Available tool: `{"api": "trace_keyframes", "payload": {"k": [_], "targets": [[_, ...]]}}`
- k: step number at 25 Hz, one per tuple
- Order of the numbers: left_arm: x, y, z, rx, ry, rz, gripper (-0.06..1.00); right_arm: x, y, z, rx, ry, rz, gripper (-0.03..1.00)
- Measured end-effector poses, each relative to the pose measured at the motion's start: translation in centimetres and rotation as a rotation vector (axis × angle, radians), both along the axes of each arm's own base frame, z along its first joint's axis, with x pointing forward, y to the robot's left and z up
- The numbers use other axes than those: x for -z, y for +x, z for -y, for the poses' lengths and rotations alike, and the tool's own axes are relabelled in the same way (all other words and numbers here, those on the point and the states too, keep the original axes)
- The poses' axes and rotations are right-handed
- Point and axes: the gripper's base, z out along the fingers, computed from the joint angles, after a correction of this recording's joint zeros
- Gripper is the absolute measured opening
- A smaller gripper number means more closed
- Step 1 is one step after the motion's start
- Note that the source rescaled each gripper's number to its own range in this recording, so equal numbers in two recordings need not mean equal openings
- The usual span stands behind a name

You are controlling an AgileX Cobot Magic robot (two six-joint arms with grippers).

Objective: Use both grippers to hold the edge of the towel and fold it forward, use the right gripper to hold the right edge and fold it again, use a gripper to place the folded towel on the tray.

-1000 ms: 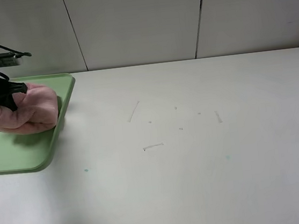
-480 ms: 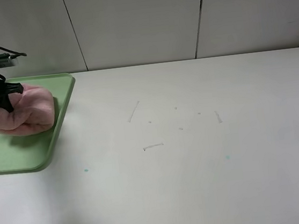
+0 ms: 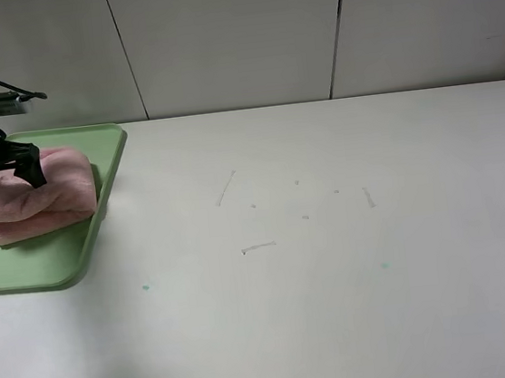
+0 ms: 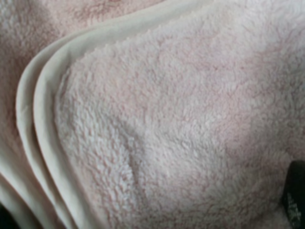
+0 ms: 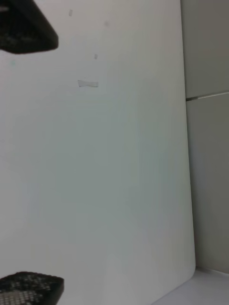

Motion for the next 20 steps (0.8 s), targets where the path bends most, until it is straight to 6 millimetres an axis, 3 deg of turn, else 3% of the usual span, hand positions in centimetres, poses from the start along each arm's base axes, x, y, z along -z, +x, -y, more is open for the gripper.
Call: {"api": "trace_keyframes", "payload": {"k": [8, 20], "targets": [[-0.3, -0.3, 0.0, -0.005, -0.004, -0.02, 1.0, 0.0, 0.0, 0.0, 0.0, 0.0, 0.0, 1.0], [-5.3, -2.1, 0.4, -0.048, -0.009, -0.005, 1.0, 0.0, 0.0, 0.0, 0.0, 0.0, 0.0, 1.0]]}}
